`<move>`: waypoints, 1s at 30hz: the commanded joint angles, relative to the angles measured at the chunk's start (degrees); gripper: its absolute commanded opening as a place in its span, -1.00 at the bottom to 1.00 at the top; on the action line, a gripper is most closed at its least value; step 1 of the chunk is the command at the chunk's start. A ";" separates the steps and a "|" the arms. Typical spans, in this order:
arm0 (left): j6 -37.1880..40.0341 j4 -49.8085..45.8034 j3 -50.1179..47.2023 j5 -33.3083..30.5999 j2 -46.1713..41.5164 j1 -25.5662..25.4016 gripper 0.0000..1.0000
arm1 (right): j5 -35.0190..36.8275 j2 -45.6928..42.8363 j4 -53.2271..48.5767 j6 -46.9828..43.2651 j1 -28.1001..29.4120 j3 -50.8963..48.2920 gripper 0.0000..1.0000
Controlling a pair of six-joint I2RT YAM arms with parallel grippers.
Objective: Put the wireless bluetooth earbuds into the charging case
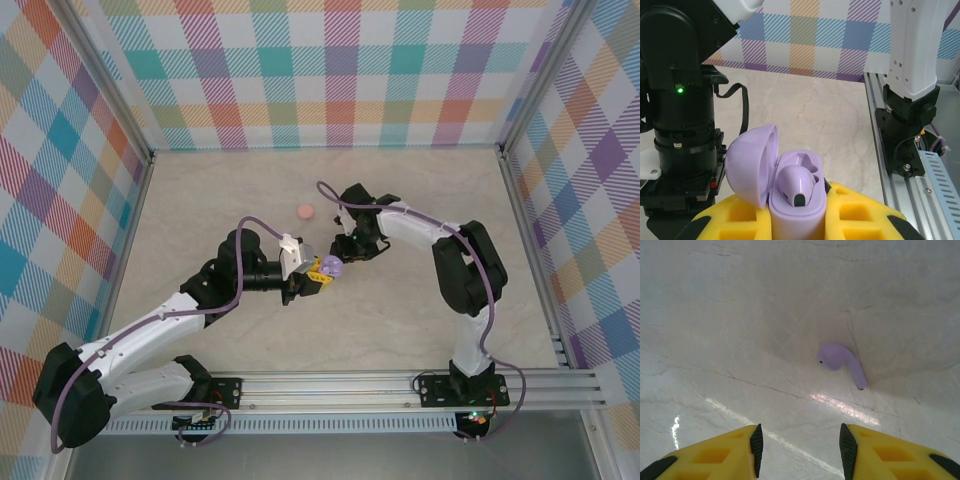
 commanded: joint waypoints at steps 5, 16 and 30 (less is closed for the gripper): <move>0.46 -0.10 -0.74 1.19 -1.26 -0.97 -0.93 | 4.15 3.58 -3.48 -2.13 1.23 5.11 -0.07; 0.35 -0.02 -0.74 1.36 -1.19 -0.95 -0.93 | 10.20 10.52 -8.81 -5.01 2.30 13.76 -0.08; 0.42 -0.10 0.00 1.82 -0.67 -0.96 -0.93 | 16.74 13.05 -11.02 -0.38 2.04 15.48 -0.36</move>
